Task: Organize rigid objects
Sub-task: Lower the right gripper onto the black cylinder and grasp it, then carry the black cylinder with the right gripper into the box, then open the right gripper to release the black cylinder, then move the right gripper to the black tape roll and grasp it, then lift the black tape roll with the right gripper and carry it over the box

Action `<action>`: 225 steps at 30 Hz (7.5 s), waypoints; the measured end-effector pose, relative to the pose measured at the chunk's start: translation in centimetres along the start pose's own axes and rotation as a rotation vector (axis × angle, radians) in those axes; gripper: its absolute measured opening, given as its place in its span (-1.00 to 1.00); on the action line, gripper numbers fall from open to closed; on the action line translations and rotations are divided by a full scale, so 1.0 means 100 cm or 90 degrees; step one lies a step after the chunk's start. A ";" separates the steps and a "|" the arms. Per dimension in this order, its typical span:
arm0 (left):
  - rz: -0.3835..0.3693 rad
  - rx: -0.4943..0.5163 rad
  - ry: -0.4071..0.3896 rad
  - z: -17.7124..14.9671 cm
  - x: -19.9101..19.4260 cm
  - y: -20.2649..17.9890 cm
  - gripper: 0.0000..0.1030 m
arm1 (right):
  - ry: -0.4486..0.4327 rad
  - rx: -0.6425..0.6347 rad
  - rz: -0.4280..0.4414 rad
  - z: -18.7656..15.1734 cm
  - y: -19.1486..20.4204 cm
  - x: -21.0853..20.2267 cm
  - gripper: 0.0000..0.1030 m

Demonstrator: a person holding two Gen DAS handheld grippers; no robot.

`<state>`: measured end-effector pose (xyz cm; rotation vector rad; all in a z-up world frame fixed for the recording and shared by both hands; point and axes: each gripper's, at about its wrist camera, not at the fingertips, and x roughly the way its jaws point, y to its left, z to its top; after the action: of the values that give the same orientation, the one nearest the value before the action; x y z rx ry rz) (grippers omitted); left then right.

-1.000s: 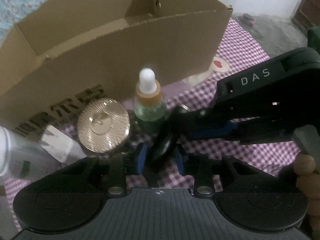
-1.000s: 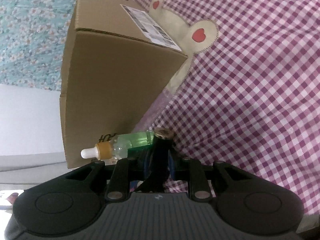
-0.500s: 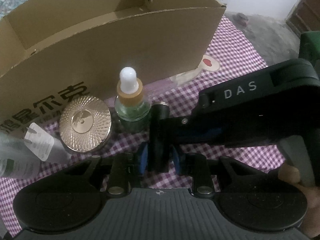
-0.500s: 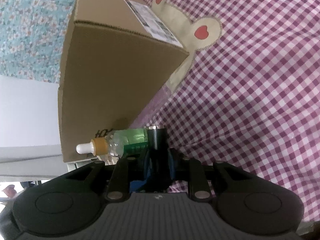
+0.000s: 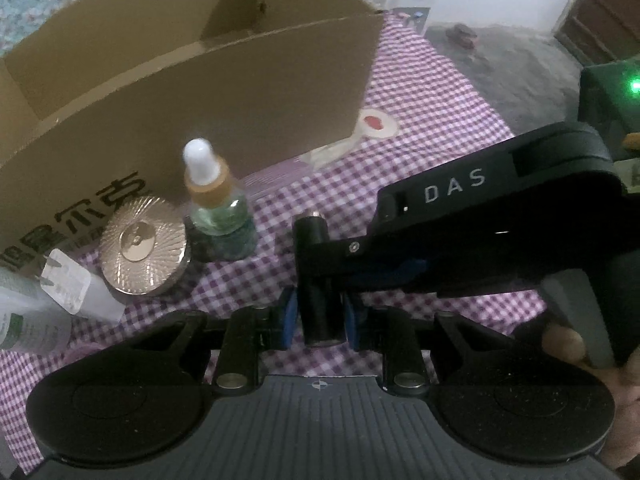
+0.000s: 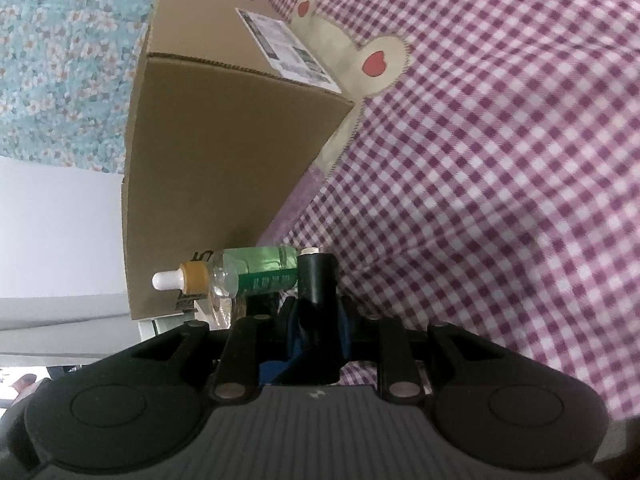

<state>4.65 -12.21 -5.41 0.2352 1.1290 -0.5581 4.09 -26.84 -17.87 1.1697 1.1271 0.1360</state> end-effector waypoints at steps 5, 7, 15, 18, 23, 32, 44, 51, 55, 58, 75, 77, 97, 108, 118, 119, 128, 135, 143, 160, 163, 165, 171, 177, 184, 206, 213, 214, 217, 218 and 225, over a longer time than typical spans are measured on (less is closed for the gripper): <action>-0.004 0.018 -0.014 -0.003 -0.014 -0.014 -0.55 | -0.013 -0.002 0.007 -0.009 -0.002 -0.018 -0.53; -0.004 0.019 -0.019 -0.004 -0.022 -0.016 -0.55 | -0.021 -0.002 0.012 -0.009 -0.003 -0.024 -0.53; -0.015 0.035 -0.068 0.014 -0.041 -0.026 -0.55 | -0.059 -0.020 0.031 -0.023 0.014 -0.052 -0.53; -0.020 0.040 -0.101 0.016 -0.058 -0.032 -0.55 | -0.085 -0.038 0.039 -0.031 0.026 -0.069 -0.53; -0.012 0.047 -0.173 0.023 -0.093 -0.037 -0.55 | -0.135 -0.095 0.055 -0.040 0.060 -0.101 -0.53; 0.057 -0.008 -0.248 0.051 -0.130 0.002 -0.55 | -0.136 -0.209 0.110 -0.021 0.146 -0.095 -0.53; 0.111 -0.145 -0.124 0.104 -0.096 0.101 -0.55 | 0.039 -0.212 0.097 0.064 0.219 0.028 -0.54; 0.117 -0.190 -0.008 0.112 -0.038 0.136 -0.55 | 0.132 -0.186 0.014 0.092 0.209 0.104 -0.53; 0.128 -0.200 0.047 0.111 -0.015 0.147 -0.55 | 0.172 -0.184 -0.033 0.095 0.203 0.134 -0.53; 0.137 -0.204 0.075 0.113 -0.004 0.156 -0.52 | 0.196 -0.183 -0.058 0.095 0.201 0.150 -0.53; 0.108 -0.203 -0.055 0.094 -0.083 0.126 -0.11 | 0.132 -0.182 0.038 0.084 0.201 0.061 -0.39; 0.101 -0.199 -0.083 0.085 -0.098 0.117 -0.07 | 0.104 -0.187 0.066 0.076 0.194 0.031 -0.36; 0.010 -0.164 -0.017 -0.023 -0.057 0.071 0.00 | 0.015 -0.176 -0.014 -0.038 0.079 -0.038 -0.03; -0.015 -0.146 0.054 -0.031 -0.014 0.065 0.00 | 0.048 -0.235 -0.079 -0.034 0.080 0.013 -0.24; -0.001 -0.155 0.072 -0.032 0.005 0.072 0.01 | 0.070 -0.310 -0.124 -0.035 0.090 0.032 -0.42; 0.000 -0.153 0.071 -0.032 0.005 0.072 0.01 | 0.070 -0.319 -0.129 -0.036 0.092 0.032 -0.42; 0.001 -0.127 0.072 -0.033 0.004 0.061 0.01 | 0.065 -0.325 -0.136 -0.033 0.085 0.020 -0.53; -0.027 -0.073 0.070 -0.032 0.006 0.035 0.02 | 0.037 -0.293 -0.148 -0.027 0.067 -0.002 -0.53; -0.055 -0.039 0.059 -0.035 0.003 0.016 0.01 | 0.012 -0.246 -0.141 -0.022 0.043 -0.026 -0.53; -0.013 0.002 0.035 -0.028 0.008 0.014 0.18 | 0.007 -0.270 -0.144 -0.026 0.048 -0.021 -0.49; -0.005 0.007 0.033 -0.029 0.010 0.013 0.19 | 0.005 -0.289 -0.152 -0.027 0.051 -0.019 -0.49; 0.001 0.010 0.031 -0.028 0.011 0.013 0.19 | 0.004 -0.301 -0.157 -0.027 0.053 -0.018 -0.49; 0.018 0.020 0.023 -0.027 0.016 0.011 0.19 | -0.005 -0.339 -0.178 -0.029 0.059 -0.016 -0.49; 0.024 0.027 0.018 -0.028 0.016 0.009 0.18 | -0.004 -0.373 -0.192 -0.033 0.065 -0.013 -0.48; 0.027 0.027 0.016 -0.029 0.017 0.009 0.18 | 0.001 -0.387 -0.194 -0.036 0.064 -0.011 -0.48; 0.037 0.037 -0.041 -0.026 -0.020 -0.002 0.16 | -0.046 -0.366 -0.179 -0.048 0.071 -0.036 -0.50; 0.049 0.036 -0.101 -0.019 -0.059 -0.008 0.16 | -0.098 -0.397 -0.160 -0.059 0.096 -0.065 -0.49; 0.050 0.034 -0.111 -0.017 -0.065 -0.008 0.16 | -0.108 -0.405 -0.155 -0.061 0.101 -0.070 -0.50; 0.056 0.033 -0.145 -0.012 -0.085 -0.006 0.16 | -0.135 -0.428 -0.139 -0.066 0.118 -0.084 -0.50; 0.060 0.033 -0.156 -0.010 -0.093 -0.007 0.16 | -0.144 -0.435 -0.131 -0.066 0.125 -0.088 -0.50; 0.096 0.009 -0.221 0.013 -0.134 0.011 0.16 | -0.182 -0.502 -0.078 -0.062 0.177 -0.102 -0.50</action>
<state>2.16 -7.80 7.13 0.2232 0.7649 -0.4522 2.29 -21.06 2.62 0.3977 0.7683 0.2791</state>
